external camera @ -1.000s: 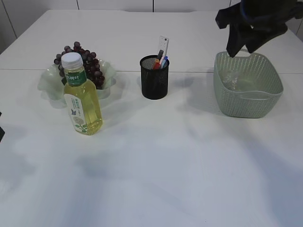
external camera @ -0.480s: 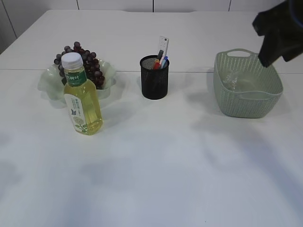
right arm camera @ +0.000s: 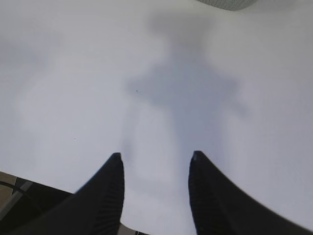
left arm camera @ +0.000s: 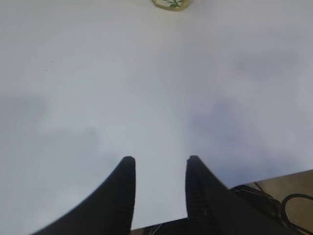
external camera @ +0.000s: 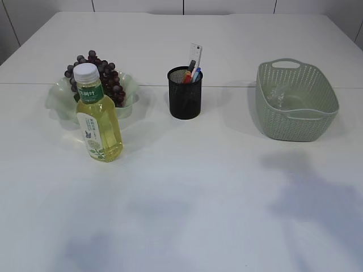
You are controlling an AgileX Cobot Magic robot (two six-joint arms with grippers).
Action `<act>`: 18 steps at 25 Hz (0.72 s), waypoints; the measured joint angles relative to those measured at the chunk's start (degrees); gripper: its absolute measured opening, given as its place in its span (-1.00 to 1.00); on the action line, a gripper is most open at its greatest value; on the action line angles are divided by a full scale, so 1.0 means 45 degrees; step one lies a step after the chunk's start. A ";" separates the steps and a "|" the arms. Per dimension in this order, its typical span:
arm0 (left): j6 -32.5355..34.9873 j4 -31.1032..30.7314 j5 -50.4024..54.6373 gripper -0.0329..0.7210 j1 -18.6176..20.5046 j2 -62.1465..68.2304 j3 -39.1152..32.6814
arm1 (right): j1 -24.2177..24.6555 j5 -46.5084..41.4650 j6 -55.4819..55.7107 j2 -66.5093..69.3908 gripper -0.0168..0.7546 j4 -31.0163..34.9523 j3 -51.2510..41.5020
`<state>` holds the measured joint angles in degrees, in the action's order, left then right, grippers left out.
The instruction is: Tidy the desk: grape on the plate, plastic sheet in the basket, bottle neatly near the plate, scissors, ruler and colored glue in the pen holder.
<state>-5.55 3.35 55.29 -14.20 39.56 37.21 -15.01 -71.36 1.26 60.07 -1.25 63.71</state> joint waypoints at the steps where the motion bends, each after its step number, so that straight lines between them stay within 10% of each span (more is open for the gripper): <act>1: 0.0000 0.0000 0.0073 -0.23 0.0000 -0.0492 -0.0200 | 0.0000 -0.0010 0.0008 -0.0595 -0.05 0.0000 -0.0328; 18: 0.0000 -0.0449 0.1539 -0.23 0.0000 -0.6835 -0.0679 | 0.0000 -0.0253 0.0030 -0.9298 -0.05 0.0000 -0.4108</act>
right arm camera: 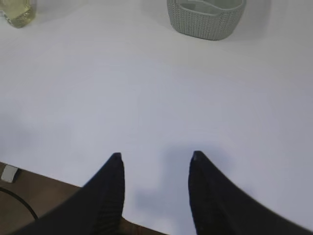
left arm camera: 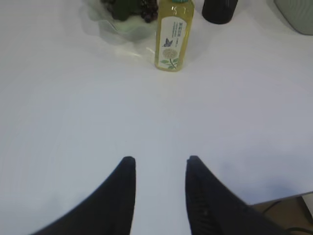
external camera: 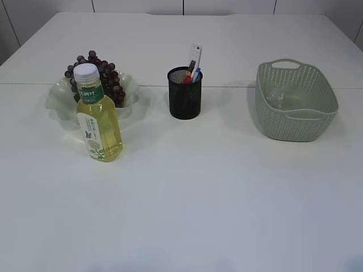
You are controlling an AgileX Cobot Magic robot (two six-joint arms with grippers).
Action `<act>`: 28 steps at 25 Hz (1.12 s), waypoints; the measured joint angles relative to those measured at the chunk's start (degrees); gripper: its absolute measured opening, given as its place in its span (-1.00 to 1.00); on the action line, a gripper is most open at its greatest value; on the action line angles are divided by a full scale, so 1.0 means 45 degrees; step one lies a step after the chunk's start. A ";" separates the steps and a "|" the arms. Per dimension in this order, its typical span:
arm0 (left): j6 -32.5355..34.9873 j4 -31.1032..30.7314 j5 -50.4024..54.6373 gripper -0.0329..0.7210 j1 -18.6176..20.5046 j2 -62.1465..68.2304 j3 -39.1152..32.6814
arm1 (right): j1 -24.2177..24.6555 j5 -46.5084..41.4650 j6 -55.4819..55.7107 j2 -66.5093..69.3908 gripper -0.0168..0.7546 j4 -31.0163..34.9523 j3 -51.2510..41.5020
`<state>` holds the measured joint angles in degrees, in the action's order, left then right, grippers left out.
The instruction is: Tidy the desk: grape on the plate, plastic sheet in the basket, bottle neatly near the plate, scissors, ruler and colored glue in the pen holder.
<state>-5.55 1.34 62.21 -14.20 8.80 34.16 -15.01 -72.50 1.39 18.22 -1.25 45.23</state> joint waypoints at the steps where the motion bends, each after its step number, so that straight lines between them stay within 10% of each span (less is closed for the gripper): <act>1: 0.0000 -0.0063 0.0000 -0.23 0.0000 -0.0203 0.0000 | 0.0000 -0.0007 0.0000 -0.0440 -0.05 0.0029 -0.0203; 28: 0.0000 -0.1067 0.0336 -0.22 0.0000 -0.1815 -0.0850 | 0.0000 0.0493 -0.0890 -0.4173 -0.05 0.1214 -0.3272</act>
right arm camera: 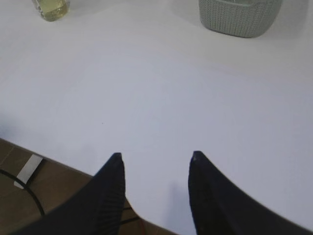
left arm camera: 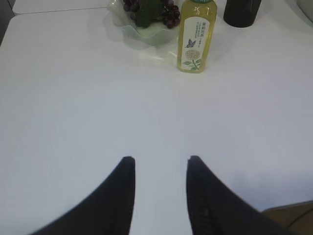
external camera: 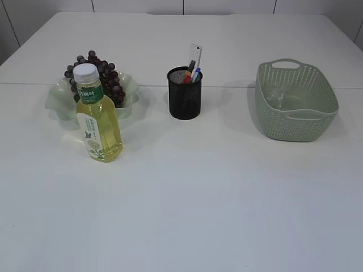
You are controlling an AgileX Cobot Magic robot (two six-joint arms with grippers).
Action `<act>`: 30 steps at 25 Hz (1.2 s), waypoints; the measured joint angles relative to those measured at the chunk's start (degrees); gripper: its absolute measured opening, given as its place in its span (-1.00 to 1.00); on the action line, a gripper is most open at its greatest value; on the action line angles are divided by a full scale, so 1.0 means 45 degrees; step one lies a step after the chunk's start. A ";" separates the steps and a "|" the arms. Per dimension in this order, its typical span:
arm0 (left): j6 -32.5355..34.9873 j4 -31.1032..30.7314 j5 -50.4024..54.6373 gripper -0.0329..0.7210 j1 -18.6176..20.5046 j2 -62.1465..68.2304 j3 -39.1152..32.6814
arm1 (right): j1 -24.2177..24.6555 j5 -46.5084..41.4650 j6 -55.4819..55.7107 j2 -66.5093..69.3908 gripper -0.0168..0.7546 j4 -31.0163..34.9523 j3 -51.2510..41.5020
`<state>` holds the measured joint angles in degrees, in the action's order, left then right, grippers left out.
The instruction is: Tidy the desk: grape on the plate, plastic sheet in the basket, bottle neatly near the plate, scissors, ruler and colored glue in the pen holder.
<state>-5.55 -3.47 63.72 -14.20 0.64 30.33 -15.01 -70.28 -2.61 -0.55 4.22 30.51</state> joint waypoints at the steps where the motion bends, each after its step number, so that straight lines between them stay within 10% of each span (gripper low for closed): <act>1: 0.0000 -0.0006 0.0000 -0.21 0.0000 0.0000 0.0000 | 0.0000 0.0190 0.0000 0.0000 -0.05 -0.0096 -0.0030; 10: 0.0000 -0.0111 0.0000 0.42 0.0000 0.0000 0.0000 | 0.0000 0.0843 -0.0051 0.0000 -0.05 -0.0237 -0.0453; 30: 0.0000 -0.0209 0.0000 0.37 0.0125 0.0000 0.0000 | 0.0971 0.0898 -0.0064 -0.0093 -0.05 -0.0279 -0.0453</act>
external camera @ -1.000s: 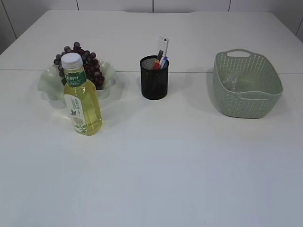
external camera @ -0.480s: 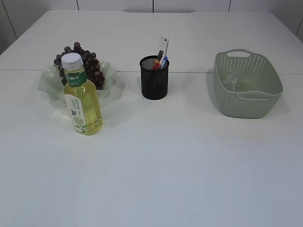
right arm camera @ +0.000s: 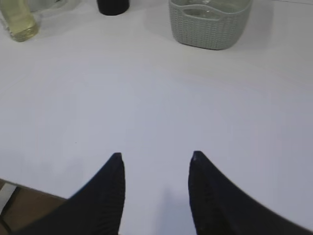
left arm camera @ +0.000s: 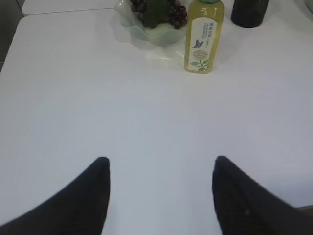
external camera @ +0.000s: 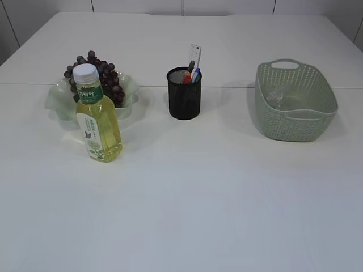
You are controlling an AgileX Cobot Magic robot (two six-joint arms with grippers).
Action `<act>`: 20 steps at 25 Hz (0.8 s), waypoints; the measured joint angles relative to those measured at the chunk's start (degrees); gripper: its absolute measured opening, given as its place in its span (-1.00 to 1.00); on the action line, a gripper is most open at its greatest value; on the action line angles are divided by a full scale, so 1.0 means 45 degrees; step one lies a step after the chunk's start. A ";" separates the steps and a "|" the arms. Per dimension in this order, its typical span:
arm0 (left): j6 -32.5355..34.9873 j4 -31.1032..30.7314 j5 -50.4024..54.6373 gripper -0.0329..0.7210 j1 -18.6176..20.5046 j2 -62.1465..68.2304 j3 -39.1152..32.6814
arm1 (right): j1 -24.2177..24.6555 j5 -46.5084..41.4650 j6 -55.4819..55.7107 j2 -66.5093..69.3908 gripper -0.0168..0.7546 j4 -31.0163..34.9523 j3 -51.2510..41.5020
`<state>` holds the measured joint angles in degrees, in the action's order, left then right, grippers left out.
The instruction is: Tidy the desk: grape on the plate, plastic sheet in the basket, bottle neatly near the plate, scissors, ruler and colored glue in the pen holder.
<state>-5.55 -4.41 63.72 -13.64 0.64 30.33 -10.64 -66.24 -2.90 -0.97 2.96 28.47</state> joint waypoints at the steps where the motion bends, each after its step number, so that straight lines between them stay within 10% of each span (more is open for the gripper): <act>1: 0.0000 0.0000 0.0000 0.36 0.0111 0.0000 0.0000 | 0.0367 0.0000 0.0000 0.0000 -0.05 0.0014 0.0000; 20: 0.0000 0.0338 0.0000 0.30 0.1986 0.0000 0.0000 | 0.2844 0.0000 0.0000 0.0000 -0.05 0.0014 0.0000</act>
<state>-5.55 -2.89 63.72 -4.70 0.64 30.33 2.16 -66.24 -2.90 -0.97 3.02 28.47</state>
